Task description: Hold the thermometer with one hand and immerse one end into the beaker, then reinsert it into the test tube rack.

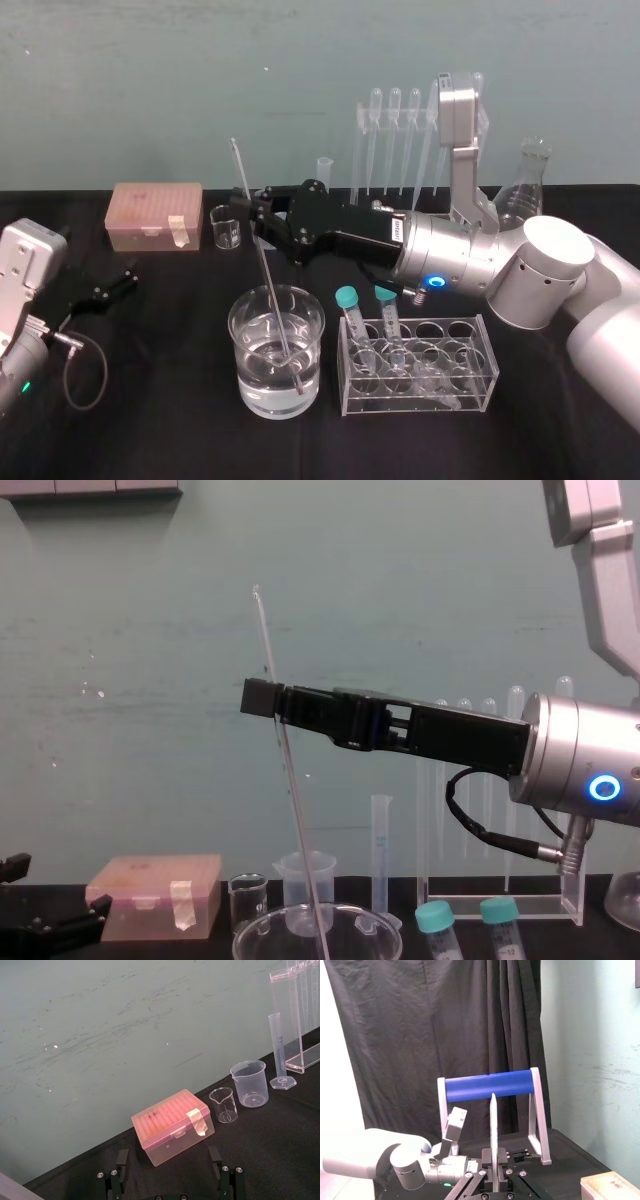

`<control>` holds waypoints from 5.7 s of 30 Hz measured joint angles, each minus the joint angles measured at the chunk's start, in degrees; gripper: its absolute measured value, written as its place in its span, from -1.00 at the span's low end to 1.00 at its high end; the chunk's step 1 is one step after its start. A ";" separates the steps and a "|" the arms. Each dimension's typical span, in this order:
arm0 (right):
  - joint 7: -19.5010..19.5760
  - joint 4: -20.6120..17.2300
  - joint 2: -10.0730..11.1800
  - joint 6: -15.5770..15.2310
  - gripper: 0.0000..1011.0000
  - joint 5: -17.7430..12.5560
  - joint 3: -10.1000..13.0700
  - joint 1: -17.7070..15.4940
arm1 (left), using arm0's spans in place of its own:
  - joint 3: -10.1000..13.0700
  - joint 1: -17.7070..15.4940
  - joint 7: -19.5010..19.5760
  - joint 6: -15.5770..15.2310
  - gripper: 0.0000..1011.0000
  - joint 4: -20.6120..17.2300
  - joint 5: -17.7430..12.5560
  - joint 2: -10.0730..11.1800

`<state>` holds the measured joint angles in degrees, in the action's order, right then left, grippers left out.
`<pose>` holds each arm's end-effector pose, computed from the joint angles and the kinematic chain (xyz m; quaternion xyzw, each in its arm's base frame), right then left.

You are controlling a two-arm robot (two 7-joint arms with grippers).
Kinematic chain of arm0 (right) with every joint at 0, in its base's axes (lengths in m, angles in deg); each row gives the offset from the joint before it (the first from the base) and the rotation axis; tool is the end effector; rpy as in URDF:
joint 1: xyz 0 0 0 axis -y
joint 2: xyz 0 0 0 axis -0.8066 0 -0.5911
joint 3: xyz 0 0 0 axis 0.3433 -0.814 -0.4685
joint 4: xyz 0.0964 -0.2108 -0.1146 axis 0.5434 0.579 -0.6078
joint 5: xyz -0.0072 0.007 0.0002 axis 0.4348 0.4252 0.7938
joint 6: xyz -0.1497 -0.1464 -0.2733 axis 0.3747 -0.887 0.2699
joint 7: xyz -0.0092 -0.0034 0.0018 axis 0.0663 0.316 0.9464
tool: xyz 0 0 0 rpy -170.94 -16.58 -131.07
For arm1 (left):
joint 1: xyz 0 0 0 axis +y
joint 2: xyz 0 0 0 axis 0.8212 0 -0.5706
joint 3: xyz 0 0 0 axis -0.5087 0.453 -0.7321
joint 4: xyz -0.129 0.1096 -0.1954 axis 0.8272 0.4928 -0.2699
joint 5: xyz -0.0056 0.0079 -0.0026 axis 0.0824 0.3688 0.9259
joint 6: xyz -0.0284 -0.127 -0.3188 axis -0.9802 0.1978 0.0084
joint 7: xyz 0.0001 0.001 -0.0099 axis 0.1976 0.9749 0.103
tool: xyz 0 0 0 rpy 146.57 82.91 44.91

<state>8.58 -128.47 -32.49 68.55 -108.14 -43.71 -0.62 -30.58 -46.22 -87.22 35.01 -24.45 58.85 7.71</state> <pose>0.4661 0.0637 -0.1894 0.0872 0.0128 -0.0919 0.9919 0.3864 0.0553 -0.2836 0.1416 -0.1324 0.5800 0.7912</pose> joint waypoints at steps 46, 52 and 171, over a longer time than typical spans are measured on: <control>0.22 -0.54 0.24 -0.14 -0.89 0.20 0.02 -0.24 | 0.00 0.00 0.00 0.00 0.99 0.00 0.00 0.00; 0.28 -0.70 0.32 -0.17 -0.89 0.18 0.02 -0.42 | 0.00 0.00 0.00 0.00 0.99 0.00 0.00 0.00; 21.02 -24.17 20.20 -2.58 -0.89 -6.97 22.40 -18.27 | 0.00 0.00 0.00 0.00 0.99 0.00 0.00 0.00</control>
<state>29.60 -152.64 -12.28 65.98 -115.11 -21.31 -18.89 -30.58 -46.22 -87.22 35.01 -24.45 58.85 7.71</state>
